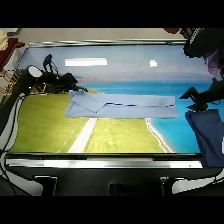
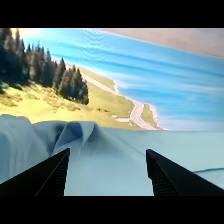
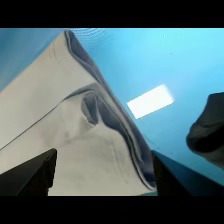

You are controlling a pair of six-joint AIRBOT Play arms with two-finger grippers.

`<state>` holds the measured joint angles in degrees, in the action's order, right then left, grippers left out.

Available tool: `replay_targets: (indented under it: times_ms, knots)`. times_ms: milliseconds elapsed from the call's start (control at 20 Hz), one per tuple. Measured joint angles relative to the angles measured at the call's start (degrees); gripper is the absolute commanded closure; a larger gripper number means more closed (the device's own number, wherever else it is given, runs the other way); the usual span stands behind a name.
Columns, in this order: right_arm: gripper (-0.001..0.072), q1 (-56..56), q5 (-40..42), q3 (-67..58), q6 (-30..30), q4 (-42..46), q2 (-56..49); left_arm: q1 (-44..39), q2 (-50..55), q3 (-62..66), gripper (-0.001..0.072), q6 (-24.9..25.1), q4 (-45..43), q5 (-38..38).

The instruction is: Fold the clothes and pants, and hang the long-sleeved shirts on hangers.

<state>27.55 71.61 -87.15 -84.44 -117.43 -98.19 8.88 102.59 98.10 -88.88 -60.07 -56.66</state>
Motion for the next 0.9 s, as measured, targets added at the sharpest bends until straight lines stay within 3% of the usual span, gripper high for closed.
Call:
replay_targets:
  times_ms: [400,750,850,900]
  knots:
    - [0.0027,5.31,4.07,-0.72,-16.09,-13.66,-8.09,0.31,-12.11,0.79,0.0150,0.15,-11.61,-6.29]
    - [0.0032,4.24,3.82,-0.74,-20.92,-15.72,-10.86,0.31,-13.88,0.79,0.0151,-0.24,-13.20,-6.93]
    - [0.0105,2.71,3.80,-0.81,-21.49,-16.00,-11.58,0.31,-13.97,0.81,0.0151,-0.83,-13.33,-7.06]
    - [0.0203,1.88,3.61,-0.83,-21.51,-16.00,-11.93,0.31,-14.01,0.81,0.0151,-1.14,-13.35,-7.15]
